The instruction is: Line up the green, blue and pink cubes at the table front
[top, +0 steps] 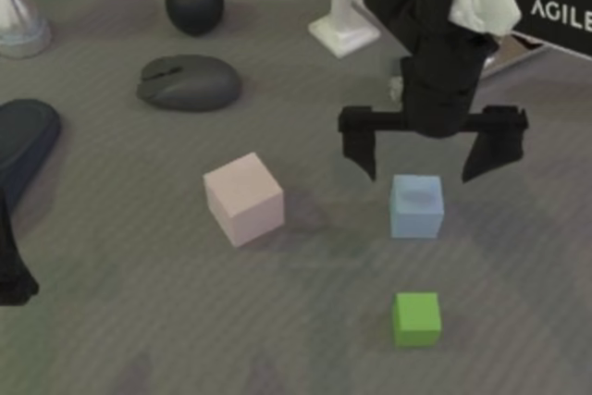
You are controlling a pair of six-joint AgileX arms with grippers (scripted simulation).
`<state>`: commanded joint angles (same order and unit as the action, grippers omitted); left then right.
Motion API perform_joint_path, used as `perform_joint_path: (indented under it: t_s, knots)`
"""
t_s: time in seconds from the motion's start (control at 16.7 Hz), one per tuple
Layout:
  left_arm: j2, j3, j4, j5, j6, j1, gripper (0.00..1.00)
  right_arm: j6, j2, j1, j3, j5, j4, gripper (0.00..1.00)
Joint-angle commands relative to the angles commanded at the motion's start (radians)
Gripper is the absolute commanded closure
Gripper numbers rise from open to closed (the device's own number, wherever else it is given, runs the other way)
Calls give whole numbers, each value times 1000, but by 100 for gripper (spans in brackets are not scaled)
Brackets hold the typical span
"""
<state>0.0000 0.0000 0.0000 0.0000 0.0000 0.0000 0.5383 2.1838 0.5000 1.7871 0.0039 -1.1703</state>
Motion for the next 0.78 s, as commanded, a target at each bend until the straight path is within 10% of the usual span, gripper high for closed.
perform_joint_path:
  t_s: [0.78]
  knots:
    - [0,0,0,0,0,0,0,1,115,-3,-186,0,296,0]
